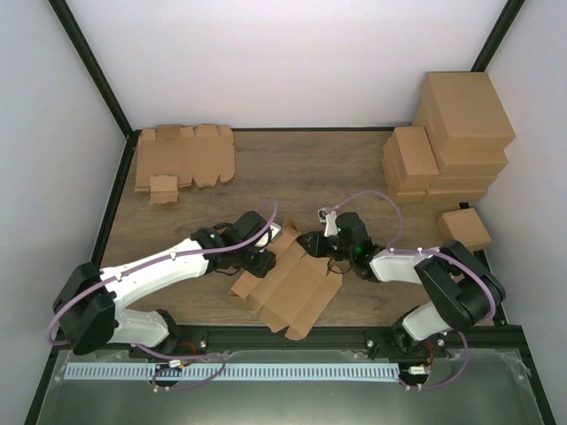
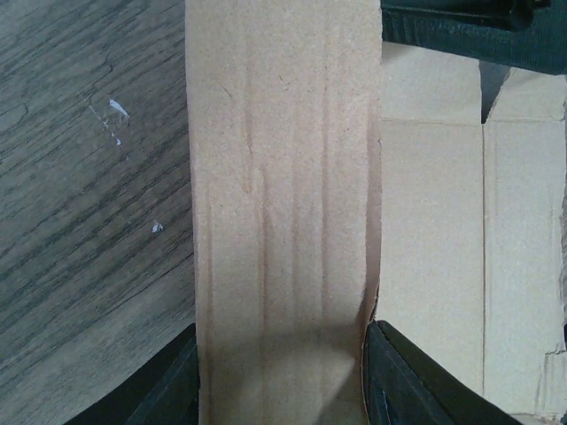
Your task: Fold the paper box
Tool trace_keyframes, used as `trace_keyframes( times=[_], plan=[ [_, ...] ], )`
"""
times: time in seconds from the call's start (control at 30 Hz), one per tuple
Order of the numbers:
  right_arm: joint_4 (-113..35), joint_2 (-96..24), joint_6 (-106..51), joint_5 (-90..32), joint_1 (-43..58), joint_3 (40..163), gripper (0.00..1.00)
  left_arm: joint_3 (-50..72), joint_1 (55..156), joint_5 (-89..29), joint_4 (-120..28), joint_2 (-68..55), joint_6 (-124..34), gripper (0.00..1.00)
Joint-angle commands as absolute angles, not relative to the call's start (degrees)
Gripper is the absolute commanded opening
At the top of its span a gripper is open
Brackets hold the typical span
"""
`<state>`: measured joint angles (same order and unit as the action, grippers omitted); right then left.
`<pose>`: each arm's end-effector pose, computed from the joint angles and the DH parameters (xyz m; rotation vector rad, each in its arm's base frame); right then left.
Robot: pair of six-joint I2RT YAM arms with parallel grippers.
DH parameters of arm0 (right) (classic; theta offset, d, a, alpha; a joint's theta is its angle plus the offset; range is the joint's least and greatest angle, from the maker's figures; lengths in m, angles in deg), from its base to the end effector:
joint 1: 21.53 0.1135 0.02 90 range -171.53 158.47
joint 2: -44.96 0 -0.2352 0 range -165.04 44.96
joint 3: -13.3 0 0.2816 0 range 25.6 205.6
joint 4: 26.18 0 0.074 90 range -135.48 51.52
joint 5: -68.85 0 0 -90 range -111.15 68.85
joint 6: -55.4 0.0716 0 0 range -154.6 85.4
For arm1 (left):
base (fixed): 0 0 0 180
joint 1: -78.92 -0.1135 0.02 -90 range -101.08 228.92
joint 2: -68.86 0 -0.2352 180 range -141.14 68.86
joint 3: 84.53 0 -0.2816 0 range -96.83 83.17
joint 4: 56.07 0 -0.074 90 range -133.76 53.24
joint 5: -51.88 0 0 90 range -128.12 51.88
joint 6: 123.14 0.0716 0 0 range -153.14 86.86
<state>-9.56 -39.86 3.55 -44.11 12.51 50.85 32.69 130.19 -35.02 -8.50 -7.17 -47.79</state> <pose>0.2414 0.1968 0.0696 -0.1812 2.2793 1.1352 0.1898 -0.2429 0.1502 0.8690 2.5654 -0.4451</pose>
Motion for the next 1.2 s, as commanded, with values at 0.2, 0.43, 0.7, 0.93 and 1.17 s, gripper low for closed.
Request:
trace_keyframes(
  times=[0.2, 0.43, 0.7, 0.93, 1.17],
  plan=[
    [-16.0, -38.7, -9.5, -30.0, 15.0, 56.1, 0.25, 31.4, 130.4, -34.8, -8.9, -7.0, -48.7, 0.47],
    [-12.3, -39.4, -14.1, -26.9, 16.1, 54.3, 0.28, 31.0, 130.4, -32.8, -8.7, -6.7, -48.6, 0.47],
    [-11.2, -38.3, -15.3, -22.3, 16.3, 53.1, 0.41, 31.0, 130.3, -33.8, -7.5, -6.6, -48.3, 0.47],
    [-10.2, -36.8, -17.0, -26.4, 16.4, 51.9, 0.1, 30.4, 130.3, -34.4, -7.3, -7.0, -48.6, 0.47],
    [-13.5, -30.5, -18.0, -23.0, 19.0, 48.8, 0.01, 29.5, 129.7, -29.7, -8.8, -6.1, -50.2, 0.47]
  ],
)
